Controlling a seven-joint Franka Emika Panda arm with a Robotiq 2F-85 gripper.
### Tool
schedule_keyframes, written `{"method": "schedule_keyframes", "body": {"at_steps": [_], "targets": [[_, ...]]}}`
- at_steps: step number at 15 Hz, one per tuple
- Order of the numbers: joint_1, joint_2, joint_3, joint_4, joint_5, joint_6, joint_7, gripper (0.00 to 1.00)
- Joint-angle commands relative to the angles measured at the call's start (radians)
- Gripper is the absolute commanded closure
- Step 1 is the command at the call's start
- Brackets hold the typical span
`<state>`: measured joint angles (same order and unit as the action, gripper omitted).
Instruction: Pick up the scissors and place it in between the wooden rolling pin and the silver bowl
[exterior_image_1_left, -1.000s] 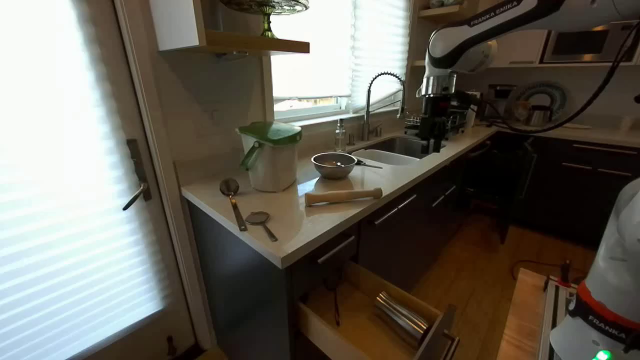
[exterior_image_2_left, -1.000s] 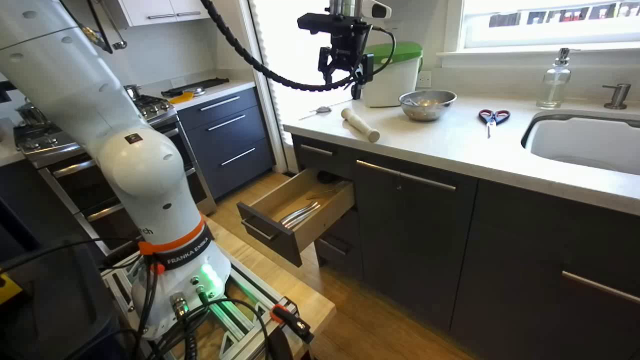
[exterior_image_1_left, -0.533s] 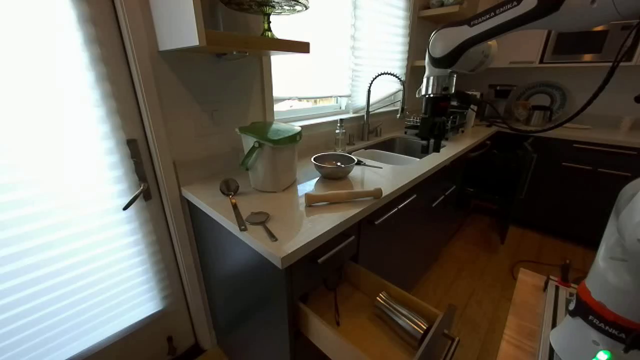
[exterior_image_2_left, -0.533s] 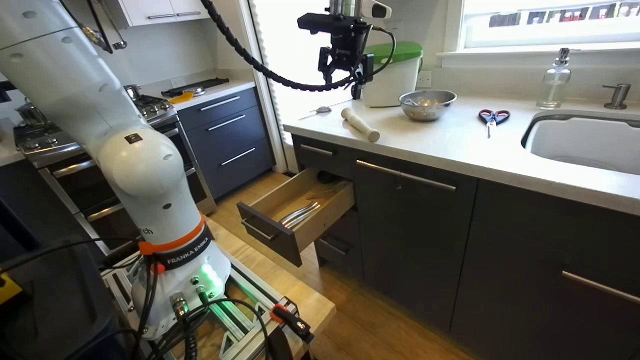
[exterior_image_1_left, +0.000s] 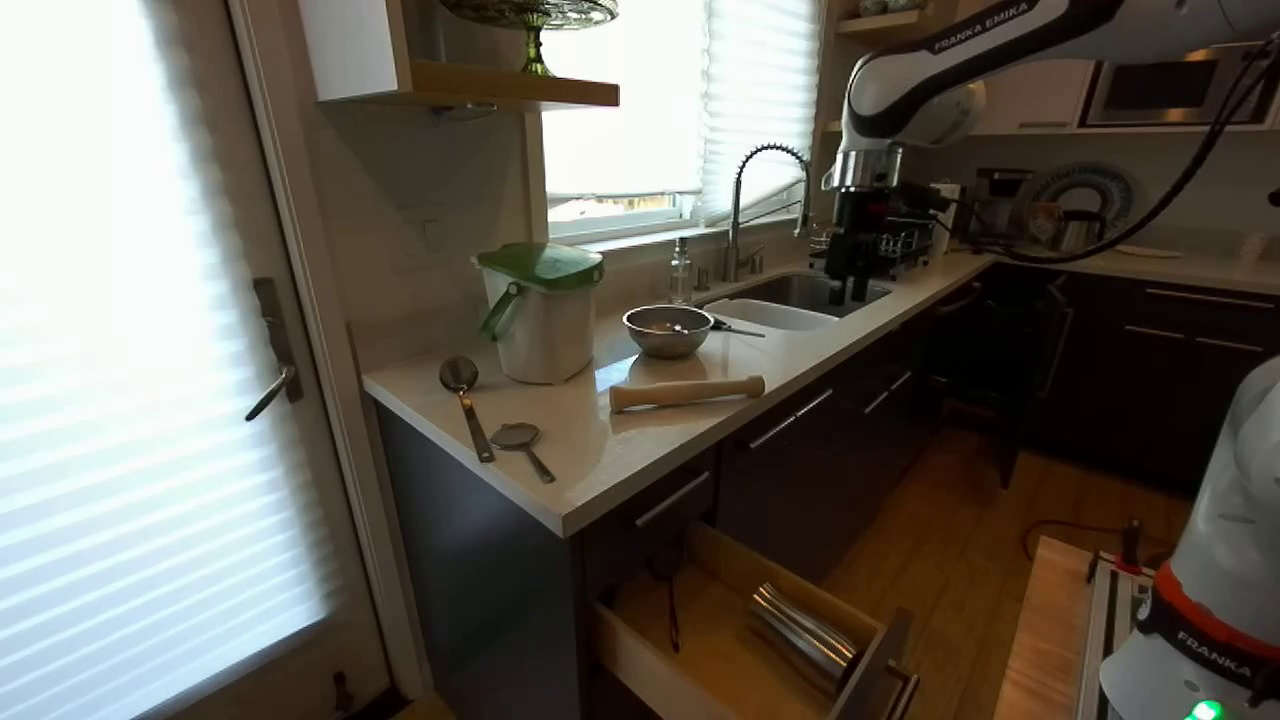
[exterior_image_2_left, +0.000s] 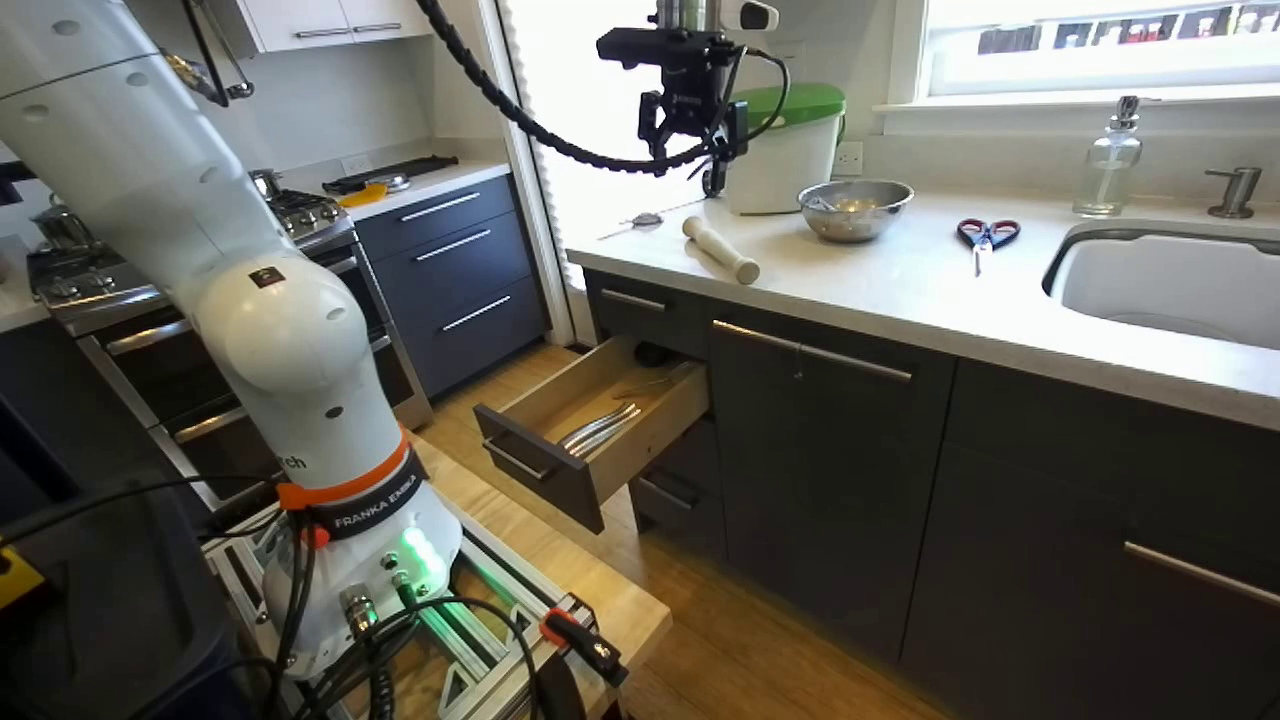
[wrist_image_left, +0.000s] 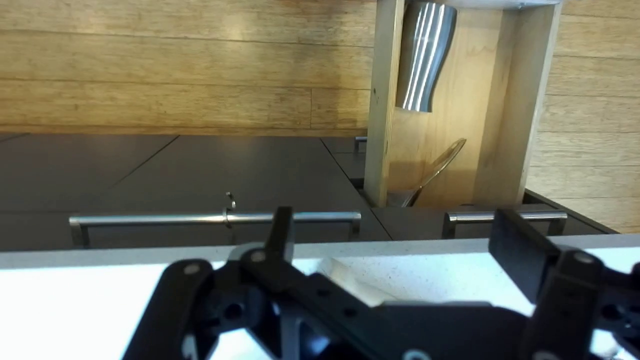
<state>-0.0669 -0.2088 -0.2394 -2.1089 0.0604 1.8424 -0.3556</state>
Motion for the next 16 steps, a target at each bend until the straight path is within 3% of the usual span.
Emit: {"method": "schedule_keyframes", "body": {"at_steps": [1,6,16], "targets": [[0.008,0.069,0.046,0.051,0.027,0.085,-0.032,0.0],[-0.001,0.207,0.079,0.176,0.062,0.267,-0.071,0.0],[-0.15,0.477,0.088,0.529,0.154,0.258,-0.294,0.0]]}}
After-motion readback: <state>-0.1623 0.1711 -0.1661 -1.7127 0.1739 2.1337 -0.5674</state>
